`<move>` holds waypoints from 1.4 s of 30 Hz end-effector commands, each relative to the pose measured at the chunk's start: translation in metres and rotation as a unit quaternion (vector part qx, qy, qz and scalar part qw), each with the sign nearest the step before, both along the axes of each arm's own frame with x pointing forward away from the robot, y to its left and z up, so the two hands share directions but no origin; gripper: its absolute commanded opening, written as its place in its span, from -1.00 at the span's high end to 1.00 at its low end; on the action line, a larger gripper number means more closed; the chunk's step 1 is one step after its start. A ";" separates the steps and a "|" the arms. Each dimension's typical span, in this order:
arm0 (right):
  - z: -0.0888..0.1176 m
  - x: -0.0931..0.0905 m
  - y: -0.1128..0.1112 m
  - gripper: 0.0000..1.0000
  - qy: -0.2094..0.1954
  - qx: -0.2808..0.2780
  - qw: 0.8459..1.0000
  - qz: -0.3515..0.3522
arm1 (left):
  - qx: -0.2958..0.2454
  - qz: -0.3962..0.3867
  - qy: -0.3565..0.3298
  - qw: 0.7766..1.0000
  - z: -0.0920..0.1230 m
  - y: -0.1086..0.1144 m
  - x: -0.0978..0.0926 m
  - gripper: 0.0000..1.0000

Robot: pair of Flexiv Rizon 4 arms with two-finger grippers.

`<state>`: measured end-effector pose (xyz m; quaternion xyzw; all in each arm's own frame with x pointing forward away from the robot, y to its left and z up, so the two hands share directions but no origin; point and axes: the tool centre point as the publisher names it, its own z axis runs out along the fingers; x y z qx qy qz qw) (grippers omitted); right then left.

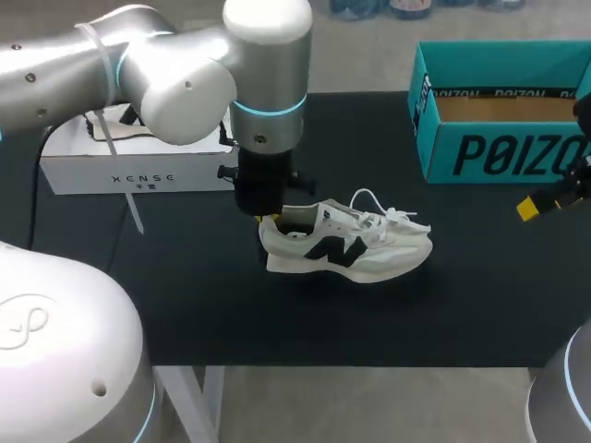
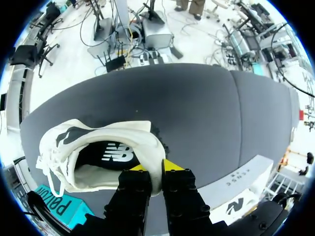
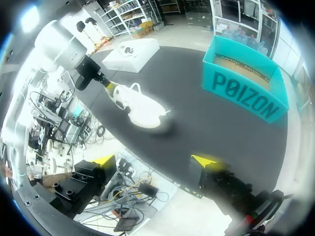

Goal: Take the shoe out of the shoebox, open the shoe tongue, remove and reinsert the insole, then place the shoe into the shoebox

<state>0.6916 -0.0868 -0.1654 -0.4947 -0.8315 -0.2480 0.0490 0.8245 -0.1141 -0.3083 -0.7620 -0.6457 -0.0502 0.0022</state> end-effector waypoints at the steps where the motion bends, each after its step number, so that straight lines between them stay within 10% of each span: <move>1: -0.001 0.001 0.001 -1.00 0.001 -0.001 1.000 0.000 | 0.009 0.001 0.000 1.000 -0.019 -0.015 0.006 1.00; 25: -0.001 0.001 0.001 -1.00 0.001 -0.001 1.000 0.000 | 0.020 0.017 -0.017 1.000 -0.060 -0.026 0.013 1.00; 26: -0.001 0.001 0.001 -1.00 0.001 -0.001 1.000 0.000 | 0.021 0.016 -0.018 0.999 -0.060 -0.027 0.014 0.73; 27: -0.001 0.001 0.001 -1.00 0.001 -0.001 1.000 0.000 | 0.021 0.016 -0.019 0.999 -0.061 -0.027 0.014 -0.39; 28: -0.001 0.001 0.001 -1.00 0.001 -0.001 1.000 0.000 | 0.021 0.016 -0.018 0.999 -0.061 -0.027 0.015 -1.00; 42: -0.001 0.001 0.001 -1.00 0.001 -0.001 1.000 0.000 | -0.044 0.093 -0.055 0.993 0.032 0.015 0.005 -1.00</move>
